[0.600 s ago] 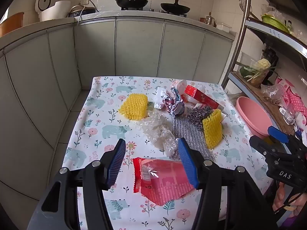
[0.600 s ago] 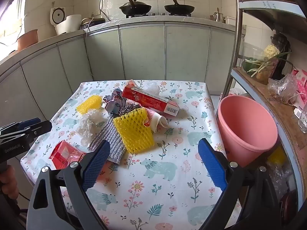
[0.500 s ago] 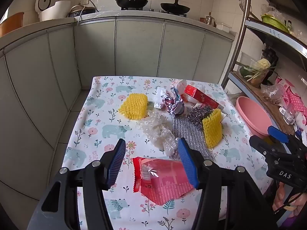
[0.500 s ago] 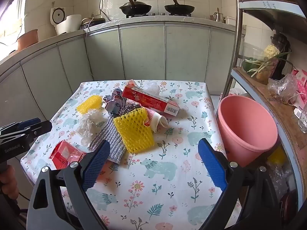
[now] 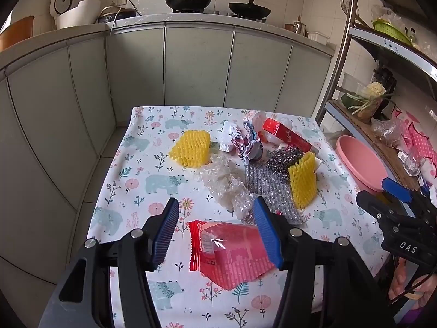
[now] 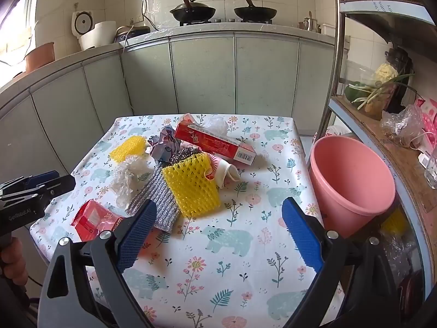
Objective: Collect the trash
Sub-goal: 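Move the left tool toward the red snack wrapper on the cloth, then grasp the red snack wrapper with the left tool while the right tool grasps the yellow mesh sleeve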
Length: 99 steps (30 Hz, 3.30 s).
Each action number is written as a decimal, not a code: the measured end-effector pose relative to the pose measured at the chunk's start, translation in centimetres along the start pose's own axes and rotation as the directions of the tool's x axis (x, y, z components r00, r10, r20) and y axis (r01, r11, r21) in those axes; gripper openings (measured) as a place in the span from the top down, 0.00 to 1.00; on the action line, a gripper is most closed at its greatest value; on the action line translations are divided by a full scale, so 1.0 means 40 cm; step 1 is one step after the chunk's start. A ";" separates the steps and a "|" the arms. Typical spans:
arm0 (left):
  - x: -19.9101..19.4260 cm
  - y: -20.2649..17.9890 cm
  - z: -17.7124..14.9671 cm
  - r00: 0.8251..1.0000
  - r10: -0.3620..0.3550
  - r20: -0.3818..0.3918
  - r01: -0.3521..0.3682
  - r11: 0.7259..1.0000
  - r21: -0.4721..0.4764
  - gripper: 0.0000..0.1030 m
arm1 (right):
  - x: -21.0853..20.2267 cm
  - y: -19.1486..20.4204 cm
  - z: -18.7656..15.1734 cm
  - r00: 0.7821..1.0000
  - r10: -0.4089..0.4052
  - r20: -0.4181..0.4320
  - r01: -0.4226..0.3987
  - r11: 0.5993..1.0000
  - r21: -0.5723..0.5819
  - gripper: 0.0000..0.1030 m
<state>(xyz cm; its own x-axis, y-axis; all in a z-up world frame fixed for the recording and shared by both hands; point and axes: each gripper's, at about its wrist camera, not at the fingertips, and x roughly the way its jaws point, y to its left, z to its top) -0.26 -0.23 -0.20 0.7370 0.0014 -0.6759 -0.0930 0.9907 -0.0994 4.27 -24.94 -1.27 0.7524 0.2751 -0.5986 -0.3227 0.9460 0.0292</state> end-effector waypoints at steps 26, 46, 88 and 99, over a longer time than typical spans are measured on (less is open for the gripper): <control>0.005 0.004 -0.006 1.000 0.001 -0.005 -0.001 1.000 -0.002 0.45 | -0.001 0.000 -0.002 1.000 0.002 0.000 -0.002 1.000 0.000 0.09; 0.012 0.005 -0.013 1.000 0.002 -0.009 -0.002 1.000 0.001 0.45 | 0.003 -0.002 -0.005 1.000 0.004 -0.005 -0.004 1.000 0.004 0.09; 0.120 0.069 -0.091 0.953 -0.130 -0.274 0.127 0.991 -0.031 0.62 | 0.077 -0.020 -0.033 0.994 0.074 -0.076 -0.071 0.996 0.049 0.09; 0.114 0.081 -0.085 0.954 -0.171 -0.245 0.168 0.985 -0.036 0.93 | 0.128 0.000 -0.009 0.988 0.131 -0.084 -0.127 0.991 0.045 0.09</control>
<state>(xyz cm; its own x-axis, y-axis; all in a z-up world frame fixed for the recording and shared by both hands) 0.52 2.54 -6.10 0.5548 -0.2018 -0.8072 0.0075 0.9713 -0.2377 7.92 -23.61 -4.61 0.6527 0.3809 -0.6549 -0.3896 0.9101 0.1411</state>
